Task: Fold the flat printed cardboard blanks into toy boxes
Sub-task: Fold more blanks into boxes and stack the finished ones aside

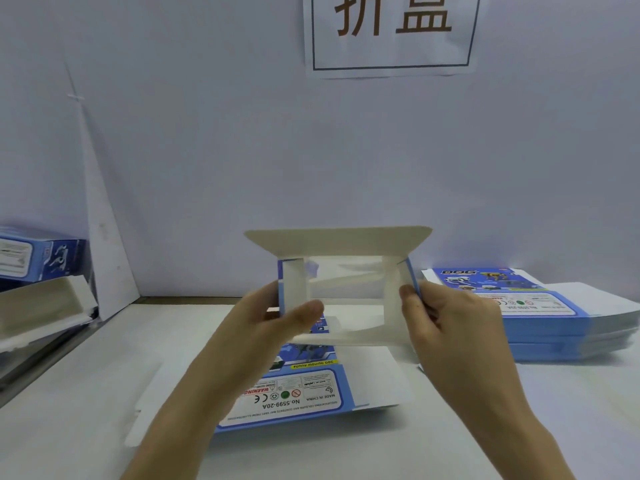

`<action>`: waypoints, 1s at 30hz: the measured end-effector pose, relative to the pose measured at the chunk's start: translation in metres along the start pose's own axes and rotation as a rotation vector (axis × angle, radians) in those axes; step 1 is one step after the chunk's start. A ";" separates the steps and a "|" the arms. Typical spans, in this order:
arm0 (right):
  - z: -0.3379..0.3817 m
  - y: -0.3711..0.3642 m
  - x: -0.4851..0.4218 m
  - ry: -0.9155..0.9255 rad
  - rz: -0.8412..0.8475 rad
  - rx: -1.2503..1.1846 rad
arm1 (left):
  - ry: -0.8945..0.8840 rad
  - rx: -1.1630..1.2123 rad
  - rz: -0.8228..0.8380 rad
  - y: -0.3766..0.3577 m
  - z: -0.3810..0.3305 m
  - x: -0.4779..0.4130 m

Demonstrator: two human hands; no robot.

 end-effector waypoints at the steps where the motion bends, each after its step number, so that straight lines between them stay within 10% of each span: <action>1: 0.002 -0.001 0.001 0.015 -0.008 0.012 | -0.042 -0.119 -0.145 0.006 0.000 -0.002; 4: -0.003 0.000 0.002 -0.022 -0.042 0.062 | -0.140 -0.371 -0.501 0.015 -0.015 0.009; 30: -0.015 0.000 0.006 -0.166 -0.080 -0.003 | -0.328 -0.421 -0.691 0.000 -0.036 0.036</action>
Point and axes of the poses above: each hand's wrist, its own x-axis away from the middle knuckle, its own y-axis out of the back of the hand, z = x × y, the point moved 9 cm from there along -x, towards the middle knuckle, and after that the axes turned 9 degrees about y, right-handed, at the moved point
